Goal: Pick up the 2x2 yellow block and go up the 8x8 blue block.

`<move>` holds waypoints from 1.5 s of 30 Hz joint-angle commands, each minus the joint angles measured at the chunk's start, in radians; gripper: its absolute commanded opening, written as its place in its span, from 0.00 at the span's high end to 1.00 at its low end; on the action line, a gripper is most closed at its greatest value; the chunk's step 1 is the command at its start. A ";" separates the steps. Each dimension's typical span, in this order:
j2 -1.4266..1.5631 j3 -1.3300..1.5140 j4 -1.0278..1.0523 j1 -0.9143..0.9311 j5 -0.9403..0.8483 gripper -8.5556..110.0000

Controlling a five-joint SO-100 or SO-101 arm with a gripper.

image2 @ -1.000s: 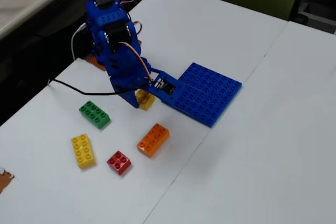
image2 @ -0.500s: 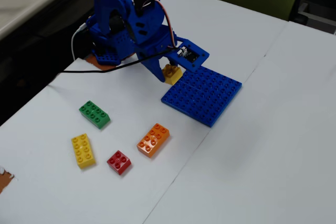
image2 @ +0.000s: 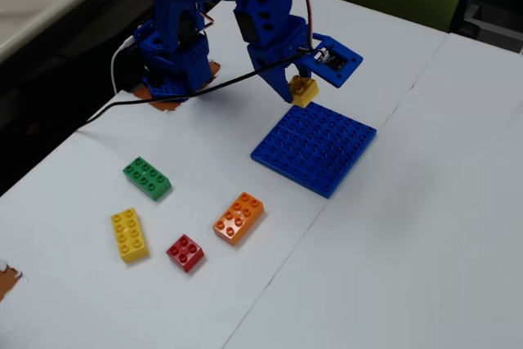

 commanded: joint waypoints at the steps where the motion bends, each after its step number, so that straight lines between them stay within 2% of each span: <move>1: -0.021 -0.072 0.011 -0.029 0.025 0.93; 14: -0.138 -0.147 0.025 -0.031 0.034 0.93; 45: -0.133 -0.183 0.043 -0.017 0.072 0.93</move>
